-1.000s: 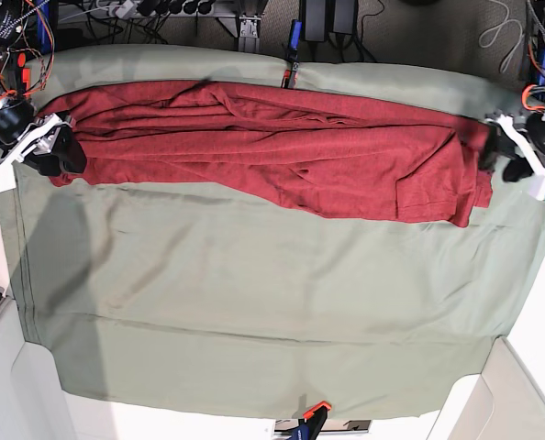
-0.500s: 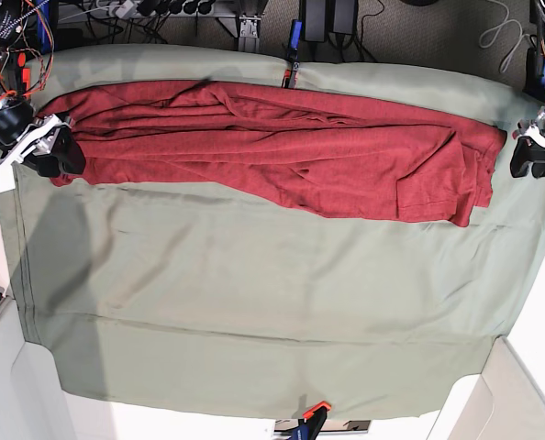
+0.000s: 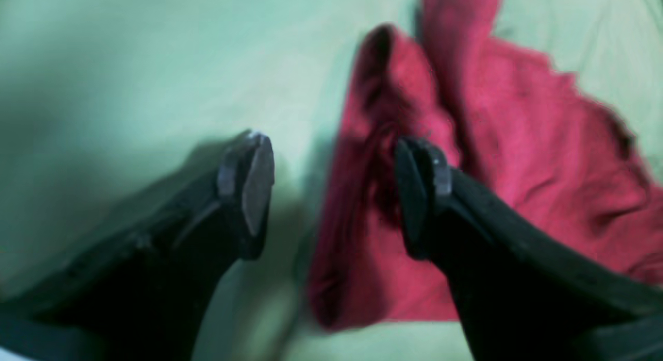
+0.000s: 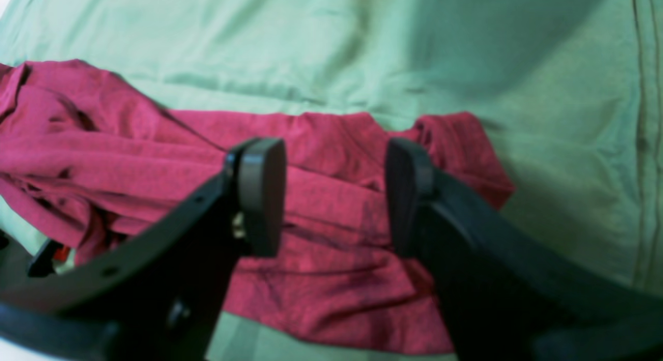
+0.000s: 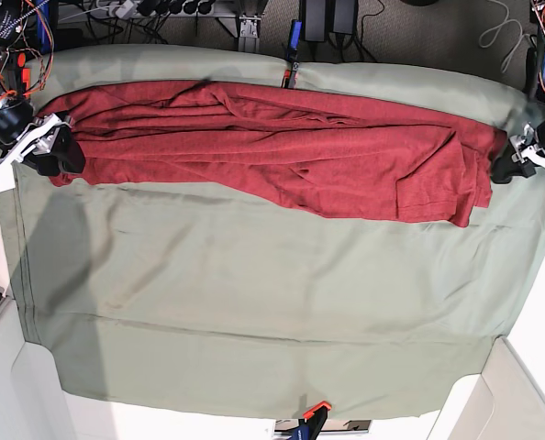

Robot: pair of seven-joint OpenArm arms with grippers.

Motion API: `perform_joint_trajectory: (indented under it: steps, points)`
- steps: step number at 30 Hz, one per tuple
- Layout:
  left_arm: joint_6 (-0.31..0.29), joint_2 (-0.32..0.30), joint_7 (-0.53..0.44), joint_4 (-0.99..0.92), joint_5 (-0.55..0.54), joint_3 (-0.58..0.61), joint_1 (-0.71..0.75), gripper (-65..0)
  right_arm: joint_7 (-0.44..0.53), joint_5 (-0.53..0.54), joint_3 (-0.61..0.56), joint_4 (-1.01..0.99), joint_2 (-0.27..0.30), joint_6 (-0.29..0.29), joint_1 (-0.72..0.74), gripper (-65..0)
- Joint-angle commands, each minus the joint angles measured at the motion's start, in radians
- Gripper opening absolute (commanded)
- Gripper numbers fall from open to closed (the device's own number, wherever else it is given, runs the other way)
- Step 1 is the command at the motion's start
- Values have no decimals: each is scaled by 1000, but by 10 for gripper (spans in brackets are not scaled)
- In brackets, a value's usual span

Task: Fold the T-shirt properly
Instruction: 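Pinch the end of the red strip with the left gripper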

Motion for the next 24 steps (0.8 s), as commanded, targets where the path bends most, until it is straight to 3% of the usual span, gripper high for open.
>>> perform_joint_trajectory:
  steps: [1,13,24]
  points:
    - [-9,-30,6,6,-44,2,-15,-254,16,19,5,14,14,0,8,-340]
    - [-9,-30,106,-5,-180,13,-28,-254,15,19,5,14,14,0,8,-340]
    - [-9,-30,136,-62,-259,13,-28,-254,11,19,5,14,14,0,8,-340]
